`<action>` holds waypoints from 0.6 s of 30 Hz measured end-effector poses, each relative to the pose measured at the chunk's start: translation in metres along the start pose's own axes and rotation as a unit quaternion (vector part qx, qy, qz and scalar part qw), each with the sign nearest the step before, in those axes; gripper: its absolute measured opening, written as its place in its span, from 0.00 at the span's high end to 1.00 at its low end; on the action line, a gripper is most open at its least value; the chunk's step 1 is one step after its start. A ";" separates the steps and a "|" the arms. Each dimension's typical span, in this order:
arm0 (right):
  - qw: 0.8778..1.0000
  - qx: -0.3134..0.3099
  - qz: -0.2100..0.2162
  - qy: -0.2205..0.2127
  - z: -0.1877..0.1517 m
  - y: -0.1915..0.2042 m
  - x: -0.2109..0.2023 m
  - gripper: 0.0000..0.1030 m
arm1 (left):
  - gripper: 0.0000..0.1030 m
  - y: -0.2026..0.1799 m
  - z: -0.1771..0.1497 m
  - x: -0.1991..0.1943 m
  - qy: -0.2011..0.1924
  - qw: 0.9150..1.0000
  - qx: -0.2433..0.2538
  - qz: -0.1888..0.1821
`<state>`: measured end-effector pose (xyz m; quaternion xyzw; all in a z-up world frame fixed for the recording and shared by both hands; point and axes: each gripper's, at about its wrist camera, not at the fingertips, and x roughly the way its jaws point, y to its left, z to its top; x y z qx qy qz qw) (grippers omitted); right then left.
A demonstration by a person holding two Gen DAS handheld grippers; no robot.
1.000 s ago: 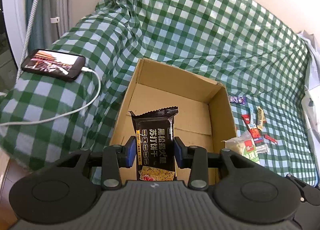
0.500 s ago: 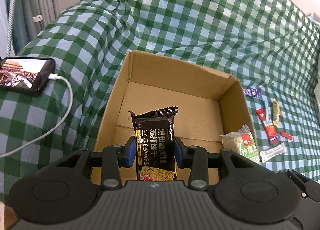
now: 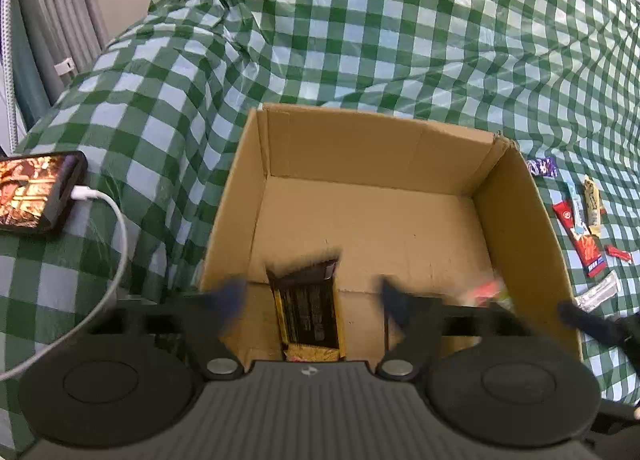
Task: Organize snacks
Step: 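Open both tools to drop the two packs into the box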
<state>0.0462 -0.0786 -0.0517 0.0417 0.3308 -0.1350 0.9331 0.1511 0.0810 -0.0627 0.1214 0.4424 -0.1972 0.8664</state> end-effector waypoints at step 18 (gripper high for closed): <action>1.000 0.006 0.021 0.013 -0.058 0.048 -0.127 0.03 | 0.00 0.030 -0.130 -0.127 0.012 0.999 -0.036 0.038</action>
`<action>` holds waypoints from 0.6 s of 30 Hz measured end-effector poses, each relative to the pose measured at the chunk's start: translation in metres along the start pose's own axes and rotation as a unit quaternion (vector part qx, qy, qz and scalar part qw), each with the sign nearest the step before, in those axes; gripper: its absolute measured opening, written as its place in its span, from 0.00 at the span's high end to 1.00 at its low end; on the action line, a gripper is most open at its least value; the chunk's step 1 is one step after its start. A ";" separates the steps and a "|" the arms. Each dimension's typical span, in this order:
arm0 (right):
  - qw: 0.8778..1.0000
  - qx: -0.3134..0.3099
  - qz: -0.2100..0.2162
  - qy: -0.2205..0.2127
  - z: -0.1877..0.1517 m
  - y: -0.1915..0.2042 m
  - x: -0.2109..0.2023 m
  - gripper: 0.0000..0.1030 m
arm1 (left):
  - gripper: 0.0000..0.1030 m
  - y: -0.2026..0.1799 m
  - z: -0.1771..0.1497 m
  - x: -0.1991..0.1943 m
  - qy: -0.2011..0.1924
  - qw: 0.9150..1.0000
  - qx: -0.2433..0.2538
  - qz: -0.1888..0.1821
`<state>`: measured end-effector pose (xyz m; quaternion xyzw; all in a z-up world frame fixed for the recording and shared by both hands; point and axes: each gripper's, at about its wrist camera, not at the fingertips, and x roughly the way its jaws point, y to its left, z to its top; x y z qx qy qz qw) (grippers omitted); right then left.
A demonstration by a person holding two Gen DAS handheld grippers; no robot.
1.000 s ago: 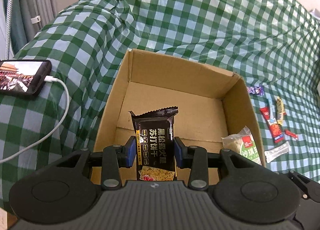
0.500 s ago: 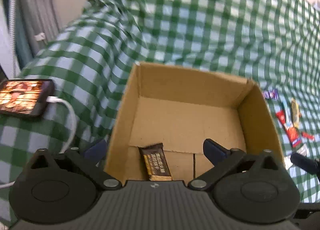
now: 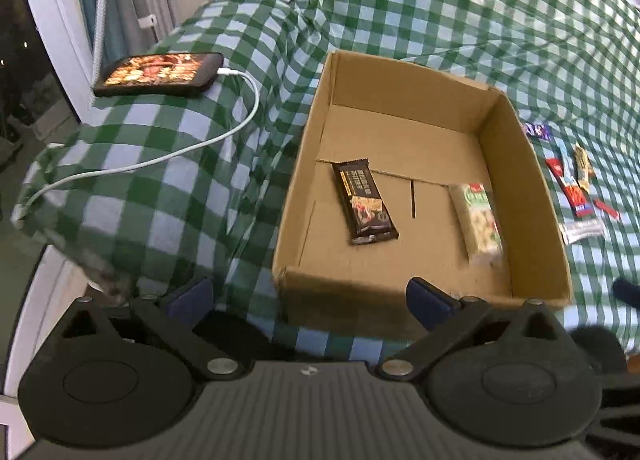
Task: Organize snacks
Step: 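Open both tools to drop the two packs into the box, then lift both tools away from the box and return toward the snacks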
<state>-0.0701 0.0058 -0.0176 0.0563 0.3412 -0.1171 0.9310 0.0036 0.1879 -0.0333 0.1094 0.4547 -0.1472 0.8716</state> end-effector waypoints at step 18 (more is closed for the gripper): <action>0.993 -0.007 -0.015 -0.115 -0.048 -0.001 -0.111 0.01 | 0.00 -0.008 -0.051 -0.105 -0.083 0.996 -0.005 -0.023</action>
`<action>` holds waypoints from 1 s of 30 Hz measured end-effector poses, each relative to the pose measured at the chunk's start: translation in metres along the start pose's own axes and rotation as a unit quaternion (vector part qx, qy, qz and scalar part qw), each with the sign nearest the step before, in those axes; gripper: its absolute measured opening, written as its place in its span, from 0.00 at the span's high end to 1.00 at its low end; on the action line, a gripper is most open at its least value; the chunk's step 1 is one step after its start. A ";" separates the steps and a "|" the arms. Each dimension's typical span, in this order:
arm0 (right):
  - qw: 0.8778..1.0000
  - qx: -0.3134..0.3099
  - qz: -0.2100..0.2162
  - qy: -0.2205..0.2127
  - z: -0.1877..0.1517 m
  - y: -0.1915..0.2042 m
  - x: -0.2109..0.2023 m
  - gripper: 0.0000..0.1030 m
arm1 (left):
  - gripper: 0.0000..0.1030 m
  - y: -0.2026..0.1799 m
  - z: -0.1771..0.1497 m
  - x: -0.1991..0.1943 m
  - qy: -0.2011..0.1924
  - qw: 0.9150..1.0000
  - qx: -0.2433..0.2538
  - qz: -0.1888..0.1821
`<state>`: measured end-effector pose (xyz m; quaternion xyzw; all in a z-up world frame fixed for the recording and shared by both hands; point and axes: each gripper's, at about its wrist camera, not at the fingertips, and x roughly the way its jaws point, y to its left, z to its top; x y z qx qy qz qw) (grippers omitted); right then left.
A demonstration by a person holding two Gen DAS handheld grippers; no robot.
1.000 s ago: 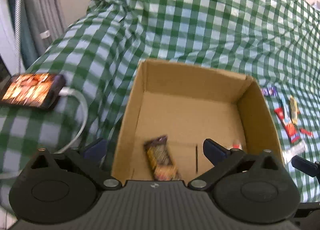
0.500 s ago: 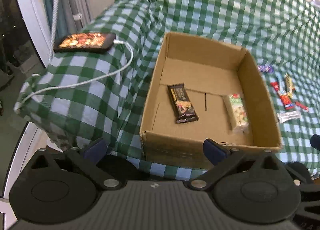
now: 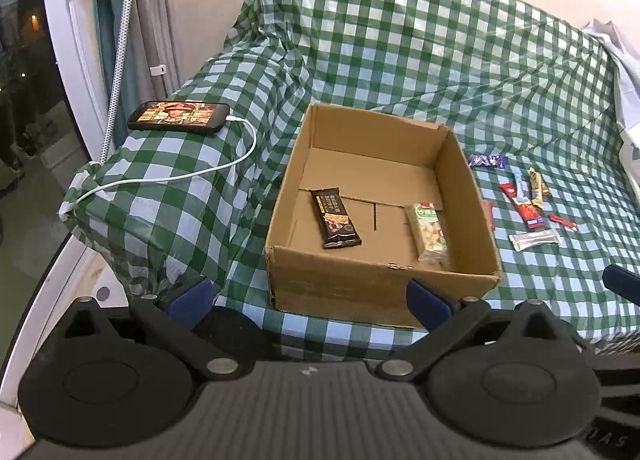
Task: Organize snacks
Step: 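Lift both tools away from the box and return toward the snacks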
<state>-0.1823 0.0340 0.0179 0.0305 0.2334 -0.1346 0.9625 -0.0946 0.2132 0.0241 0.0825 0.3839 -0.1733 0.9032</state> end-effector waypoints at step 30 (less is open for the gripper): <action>1.000 -0.009 -0.003 -0.018 -0.004 0.008 -0.025 0.01 | 0.00 0.001 -0.009 -0.010 0.007 1.000 0.005 -0.008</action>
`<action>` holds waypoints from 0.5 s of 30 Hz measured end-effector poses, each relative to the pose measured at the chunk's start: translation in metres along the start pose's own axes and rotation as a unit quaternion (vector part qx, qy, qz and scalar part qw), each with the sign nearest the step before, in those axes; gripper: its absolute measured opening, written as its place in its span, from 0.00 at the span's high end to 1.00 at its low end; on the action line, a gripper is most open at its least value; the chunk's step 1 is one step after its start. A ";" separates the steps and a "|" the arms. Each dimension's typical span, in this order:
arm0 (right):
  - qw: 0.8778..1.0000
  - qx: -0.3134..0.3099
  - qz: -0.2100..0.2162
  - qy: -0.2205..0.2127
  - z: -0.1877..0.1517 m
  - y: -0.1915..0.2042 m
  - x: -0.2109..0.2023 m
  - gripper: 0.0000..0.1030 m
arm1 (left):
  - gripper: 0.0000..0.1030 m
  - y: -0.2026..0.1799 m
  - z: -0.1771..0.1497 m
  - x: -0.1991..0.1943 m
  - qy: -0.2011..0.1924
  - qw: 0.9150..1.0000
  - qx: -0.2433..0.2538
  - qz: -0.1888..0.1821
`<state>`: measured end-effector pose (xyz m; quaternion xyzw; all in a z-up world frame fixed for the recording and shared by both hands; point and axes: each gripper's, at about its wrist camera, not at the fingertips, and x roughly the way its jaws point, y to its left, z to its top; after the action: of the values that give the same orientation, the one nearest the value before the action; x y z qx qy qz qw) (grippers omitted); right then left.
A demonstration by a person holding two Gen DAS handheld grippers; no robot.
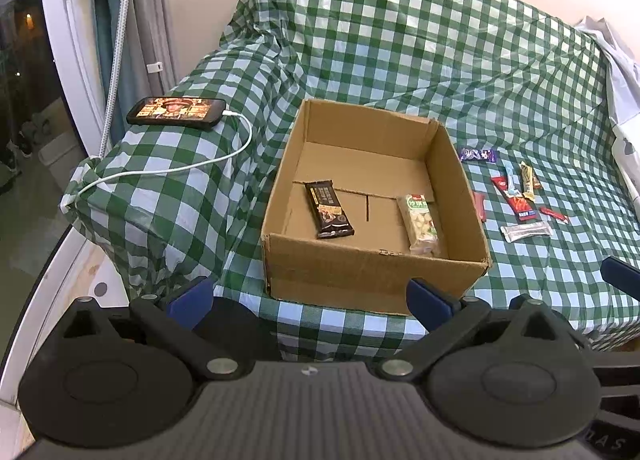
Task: Organize snacks
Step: 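Lift both tools away from the box and return toward the snacks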
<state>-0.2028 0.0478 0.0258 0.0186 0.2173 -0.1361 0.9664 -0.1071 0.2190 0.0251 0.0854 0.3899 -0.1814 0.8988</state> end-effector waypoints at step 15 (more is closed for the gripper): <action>0.999 0.015 0.007 0.032 -0.005 -0.008 0.020 0.01 | 0.00 -0.008 0.001 0.027 0.041 0.999 0.009 0.008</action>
<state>-0.1894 0.0352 0.0128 0.0389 0.2456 -0.1323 0.9595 -0.0923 0.2046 0.0055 0.1037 0.4242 -0.1744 0.8825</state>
